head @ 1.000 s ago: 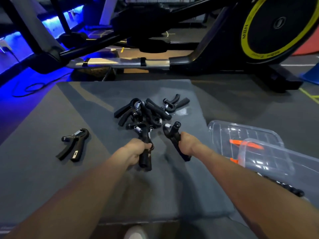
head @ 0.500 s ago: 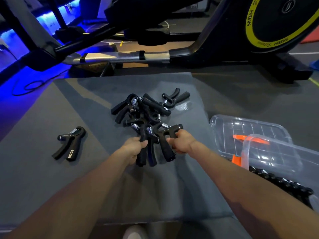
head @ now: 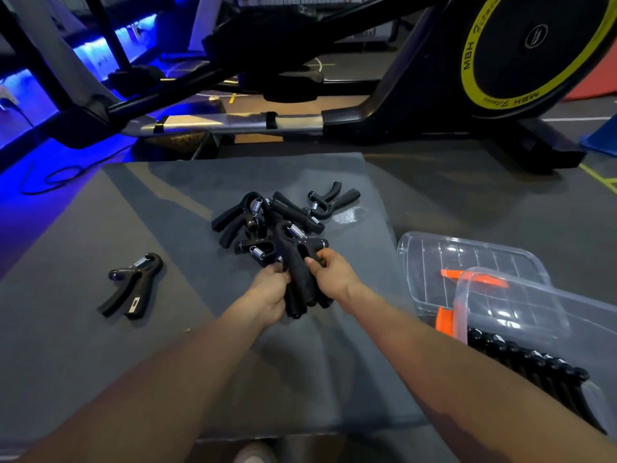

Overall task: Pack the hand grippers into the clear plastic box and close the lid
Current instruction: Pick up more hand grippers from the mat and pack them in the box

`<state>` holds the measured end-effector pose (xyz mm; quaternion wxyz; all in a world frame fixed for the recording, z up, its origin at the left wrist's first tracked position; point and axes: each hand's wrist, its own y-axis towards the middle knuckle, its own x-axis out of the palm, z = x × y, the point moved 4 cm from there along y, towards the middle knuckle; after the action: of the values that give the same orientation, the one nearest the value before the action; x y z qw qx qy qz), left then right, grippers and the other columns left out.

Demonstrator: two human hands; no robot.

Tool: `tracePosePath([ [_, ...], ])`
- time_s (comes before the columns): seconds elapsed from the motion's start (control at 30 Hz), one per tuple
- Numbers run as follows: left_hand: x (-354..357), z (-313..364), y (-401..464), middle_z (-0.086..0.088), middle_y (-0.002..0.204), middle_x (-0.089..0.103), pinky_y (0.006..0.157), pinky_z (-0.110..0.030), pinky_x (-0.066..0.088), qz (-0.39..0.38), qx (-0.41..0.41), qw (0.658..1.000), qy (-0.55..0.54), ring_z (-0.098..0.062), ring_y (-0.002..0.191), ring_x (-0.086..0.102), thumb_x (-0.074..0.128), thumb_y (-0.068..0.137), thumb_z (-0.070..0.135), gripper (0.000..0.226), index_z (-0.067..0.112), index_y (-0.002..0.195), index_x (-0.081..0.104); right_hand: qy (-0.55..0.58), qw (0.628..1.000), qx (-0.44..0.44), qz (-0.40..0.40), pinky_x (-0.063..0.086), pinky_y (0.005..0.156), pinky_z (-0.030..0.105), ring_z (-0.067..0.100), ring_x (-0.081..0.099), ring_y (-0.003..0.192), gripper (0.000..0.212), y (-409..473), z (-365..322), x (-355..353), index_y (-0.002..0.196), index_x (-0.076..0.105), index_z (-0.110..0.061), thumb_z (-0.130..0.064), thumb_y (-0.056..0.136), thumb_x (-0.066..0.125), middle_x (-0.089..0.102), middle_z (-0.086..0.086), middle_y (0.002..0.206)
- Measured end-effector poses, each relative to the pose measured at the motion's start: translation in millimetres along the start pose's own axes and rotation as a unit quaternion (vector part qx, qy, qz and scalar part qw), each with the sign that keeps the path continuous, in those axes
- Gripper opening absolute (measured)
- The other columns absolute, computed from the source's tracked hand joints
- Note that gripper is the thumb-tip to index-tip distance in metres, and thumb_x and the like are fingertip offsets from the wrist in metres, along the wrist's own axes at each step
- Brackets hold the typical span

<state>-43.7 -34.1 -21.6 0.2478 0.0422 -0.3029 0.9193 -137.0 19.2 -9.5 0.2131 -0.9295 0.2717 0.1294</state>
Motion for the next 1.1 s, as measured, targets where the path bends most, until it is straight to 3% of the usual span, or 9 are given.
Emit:
tracePosePath([
  [0.1,4.3,5.7,-4.4,-0.011,0.091,0.061,0.085,-0.036,0.047,-0.024,0.005,0.998,-0.063,-0.017,0.076,0.057,0.034,0.097,-0.002,0.029,-0.004,0.121,0.051,-0.009,1.0,-0.007,0.019,0.049,0.078,0.038,0.031,0.058,0.092,0.013,-0.7,-3.0,-1.6,0.099,0.046,-0.016,-0.029,0.097,0.046,0.058,0.013,0.101],
  [0.23,2.0,8.0,-7.8,-0.011,0.083,0.066,0.078,-0.035,0.051,-0.04,0.007,0.997,-0.068,-0.017,0.069,0.066,0.034,0.098,0.002,0.032,-0.004,0.127,0.047,-0.034,0.997,-0.007,-0.066,0.046,0.072,0.034,0.021,0.051,0.09,0.03,-6.5,-3.0,-6.2,0.124,0.032,-0.01,-0.022,0.099,0.043,0.052,0.006,0.098],
  [0.4,11.8,10.3,-6.1,-0.019,0.115,0.061,0.09,-0.04,0.047,-0.045,-0.021,0.996,-0.068,-0.031,0.103,0.06,0.038,0.099,0.025,0.04,-0.001,0.127,0.05,-0.118,0.991,-0.03,-0.06,0.044,0.087,0.037,0.023,0.049,0.091,0.041,-4.9,-0.2,-10.5,0.13,0.022,-0.006,-0.014,0.096,0.043,0.052,0.009,0.098],
  [0.53,24.6,8.0,-7.3,-0.006,0.078,0.066,0.051,-0.023,0.056,-0.049,0.016,0.999,0.014,-0.01,0.052,0.067,0.057,0.09,0.014,0.03,0.003,0.119,0.056,-0.198,0.976,-0.043,-0.079,0.047,0.089,0.041,0.03,0.055,0.095,0.046,-7.8,-1.5,-11.7,0.134,0.019,-0.005,-0.014,0.095,0.041,0.059,0.018,0.106],
  [0.63,23.1,6.8,-5.7,-0.009,0.072,0.062,0.042,-0.022,0.052,-0.029,0.013,0.999,0.024,-0.011,0.044,0.063,0.057,0.087,0.002,0.023,0.003,0.111,0.056,-0.204,0.972,-0.049,-0.105,0.046,0.091,0.039,0.03,0.056,0.101,0.038,-7.0,-0.1,-14.8,0.13,0.029,-0.005,-0.014,0.096,0.042,0.06,0.017,0.112],
  [0.73,18.8,9.1,-5.4,-0.01,0.078,0.06,0.043,-0.024,0.053,-0.054,0.019,0.998,0.028,-0.017,0.06,0.061,0.054,0.086,-0.003,0.017,0.003,0.102,0.058,-0.081,0.988,-0.014,-0.13,0.045,0.076,0.028,0.02,0.056,0.087,0.019,-6.2,2.8,-20.8,0.109,0.054,-0.01,-0.019,0.099,0.04,0.062,0.008,0.099],
  [0.8,18.3,11.7,-6.8,-0.011,0.084,0.06,0.046,-0.027,0.056,-0.088,0.016,0.996,0.024,-0.02,0.07,0.059,0.053,0.086,-0.004,0.013,0.006,0.092,0.059,0.072,0.985,0.048,-0.149,0.039,0.062,0.022,0.012,0.05,0.068,0.026,-7.6,5.3,-25.0,0.085,0.057,-0.019,-0.025,0.101,0.038,0.056,-0.001,0.077],
  [0.87,20.6,15.8,-7.9,-0.01,0.086,0.061,0.05,-0.028,0.057,-0.118,0.009,0.993,0.026,-0.021,0.073,0.06,0.052,0.086,-0.004,0.015,0.008,0.09,0.06,0.154,0.974,0.08,-0.148,0.038,0.064,0.023,0.012,0.048,0.066,0.023,-6.5,7.9,-32.2,0.085,0.057,-0.016,-0.027,0.099,0.043,0.054,0.0,0.073],
  [1.1,65.7,34.0,-24.0,-0.006,0.087,0.063,0.07,-0.029,0.05,-0.18,-0.009,0.98,0.087,-0.018,0.081,0.06,0.048,0.089,-0.007,0.022,0.01,0.09,0.061,0.186,0.969,0.076,-0.141,0.047,0.063,0.024,0.013,0.057,0.07,0.015,-32.0,2.3,-86.8,0.081,0.059,-0.014,-0.016,0.095,0.053,0.06,0.002,0.078],
])
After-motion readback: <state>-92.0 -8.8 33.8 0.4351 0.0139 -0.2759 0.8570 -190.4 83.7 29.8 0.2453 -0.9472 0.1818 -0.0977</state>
